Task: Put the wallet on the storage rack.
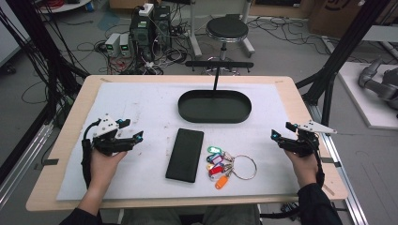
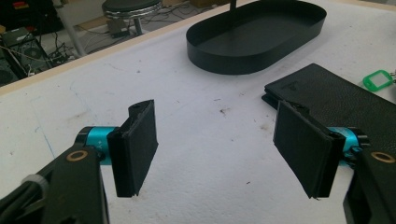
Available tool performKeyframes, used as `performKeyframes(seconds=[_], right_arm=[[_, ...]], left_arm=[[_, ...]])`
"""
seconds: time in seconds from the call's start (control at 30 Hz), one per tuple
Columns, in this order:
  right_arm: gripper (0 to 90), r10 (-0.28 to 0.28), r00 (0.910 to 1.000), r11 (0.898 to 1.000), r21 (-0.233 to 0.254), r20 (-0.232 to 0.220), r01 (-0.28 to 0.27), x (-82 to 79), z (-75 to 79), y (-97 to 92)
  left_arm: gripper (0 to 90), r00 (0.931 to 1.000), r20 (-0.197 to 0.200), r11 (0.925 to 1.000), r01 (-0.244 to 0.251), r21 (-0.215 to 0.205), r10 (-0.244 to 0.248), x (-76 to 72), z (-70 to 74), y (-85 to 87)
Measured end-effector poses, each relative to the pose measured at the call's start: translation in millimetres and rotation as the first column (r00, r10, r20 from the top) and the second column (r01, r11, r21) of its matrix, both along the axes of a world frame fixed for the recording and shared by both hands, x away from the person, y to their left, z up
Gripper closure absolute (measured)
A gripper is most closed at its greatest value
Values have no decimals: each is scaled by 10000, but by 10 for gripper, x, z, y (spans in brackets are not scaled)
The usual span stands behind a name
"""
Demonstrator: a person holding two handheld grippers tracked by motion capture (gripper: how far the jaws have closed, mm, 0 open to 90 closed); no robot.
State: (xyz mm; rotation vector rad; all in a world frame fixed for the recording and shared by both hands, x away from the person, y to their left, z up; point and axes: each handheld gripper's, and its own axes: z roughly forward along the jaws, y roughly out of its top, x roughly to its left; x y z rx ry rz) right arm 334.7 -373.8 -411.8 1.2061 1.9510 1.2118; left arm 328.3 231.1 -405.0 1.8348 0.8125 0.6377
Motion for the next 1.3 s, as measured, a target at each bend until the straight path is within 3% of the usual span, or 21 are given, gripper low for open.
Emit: performKeyframes(seconds=[0.43, 0.77, 1.03, 1.17, 1.27, 1.3], right_arm=[[268, -54, 10000, 9998, 179, -6, 54, -7, -9, -55], [268, -121, 9999, 9997, 232, 29, 121, -25, 2, -76], [268, -101, 9999, 9998, 169, 17, 100, 32, -8, -42], [268, -107, 9999, 9998, 194, 7, 107, 45, -10, -36], [268, -106, 9999, 9998, 166, -6, 106, 51, -12, -34], [268, -113, 9999, 9998, 140, -5, 113, 52, -13, -33]], left_arm=[[303, 9999, -52, 9999, -97, -94, 96, 26, 2, -32], [303, 9978, 231, 9980, 616, 155, -619, -103, 61, -214], [303, 9875, 455, 9881, 1491, 384, -1508, -345, 104, -500], [309, 9807, 293, 9806, 1922, 394, -1934, -475, 59, -683], [341, 9753, -89, 9733, 2207, 633, -2206, -553, -21, -847], [341, 9706, -191, 9687, 2405, 621, -2398, -580, -55, -910]])
